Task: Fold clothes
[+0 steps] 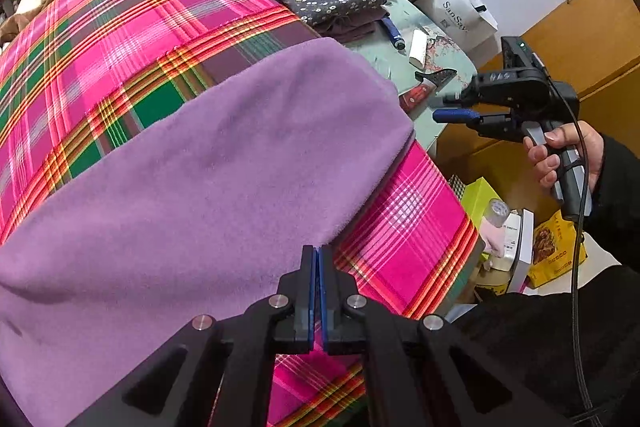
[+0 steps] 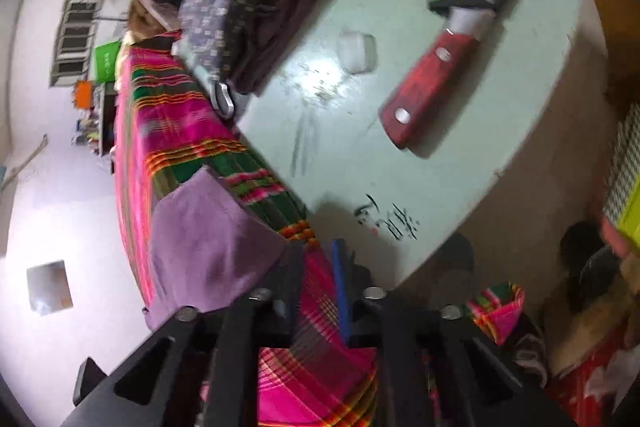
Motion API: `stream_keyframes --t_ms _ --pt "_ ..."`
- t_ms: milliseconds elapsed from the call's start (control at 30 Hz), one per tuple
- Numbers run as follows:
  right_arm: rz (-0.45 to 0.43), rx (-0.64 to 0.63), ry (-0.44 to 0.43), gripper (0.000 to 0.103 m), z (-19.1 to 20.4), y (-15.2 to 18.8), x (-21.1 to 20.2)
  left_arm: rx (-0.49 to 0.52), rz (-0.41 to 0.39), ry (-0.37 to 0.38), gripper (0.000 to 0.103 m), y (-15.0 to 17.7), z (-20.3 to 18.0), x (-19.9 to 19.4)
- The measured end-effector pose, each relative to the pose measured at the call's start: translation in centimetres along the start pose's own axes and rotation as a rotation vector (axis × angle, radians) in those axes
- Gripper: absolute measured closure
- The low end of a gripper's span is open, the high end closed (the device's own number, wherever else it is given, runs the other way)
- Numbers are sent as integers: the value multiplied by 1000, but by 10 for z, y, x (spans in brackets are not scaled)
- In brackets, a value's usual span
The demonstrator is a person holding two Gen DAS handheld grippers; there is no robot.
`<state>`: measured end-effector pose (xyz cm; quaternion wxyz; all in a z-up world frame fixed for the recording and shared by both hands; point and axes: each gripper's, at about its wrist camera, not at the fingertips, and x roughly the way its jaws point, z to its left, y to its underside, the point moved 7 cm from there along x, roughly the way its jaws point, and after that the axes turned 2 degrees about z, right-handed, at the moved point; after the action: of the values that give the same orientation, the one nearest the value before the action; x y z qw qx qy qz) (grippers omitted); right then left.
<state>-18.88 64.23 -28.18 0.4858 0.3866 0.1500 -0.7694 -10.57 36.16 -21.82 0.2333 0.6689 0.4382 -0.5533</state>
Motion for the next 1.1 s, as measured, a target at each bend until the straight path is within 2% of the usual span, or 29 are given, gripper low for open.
stream_keyframes --t_ms 33,167,267,400,433,467,500,533,767,933,1100 --pt "3 -11 -4 61 1 -1 1 -4 3 0 102 0 1 1" --pt "24 -46 -29 57 3 -5 9 -3 -2 -9 102 -5 0 -3" --pt "88 26 -93 57 -3 1 33 -4 -18 -13 102 -8 -1 -11" --pt "108 97 -161 57 -6 5 49 -16 -32 -11 102 -13 -1 -20" --pt "112 108 -183 60 -6 5 53 -13 -28 -13 102 -14 -1 -20" --pt "113 113 -199 74 -4 5 55 -11 -24 -15 102 -14 -1 -19" --pt "111 106 -201 91 -2 4 54 -8 -19 -17 102 -15 -2 -18" --pt "106 100 -202 97 1 3 53 -5 -13 -20 102 -15 -2 -17" --pt "-23 68 -203 99 9 -9 10 29 -4 -13 102 -14 -10 -20" --pt "-19 73 -148 99 -2 -10 14 52 54 -12 102 -6 -15 -2" --pt "-71 33 -163 99 18 -10 -8 54 6 -4 102 -9 -16 -20"
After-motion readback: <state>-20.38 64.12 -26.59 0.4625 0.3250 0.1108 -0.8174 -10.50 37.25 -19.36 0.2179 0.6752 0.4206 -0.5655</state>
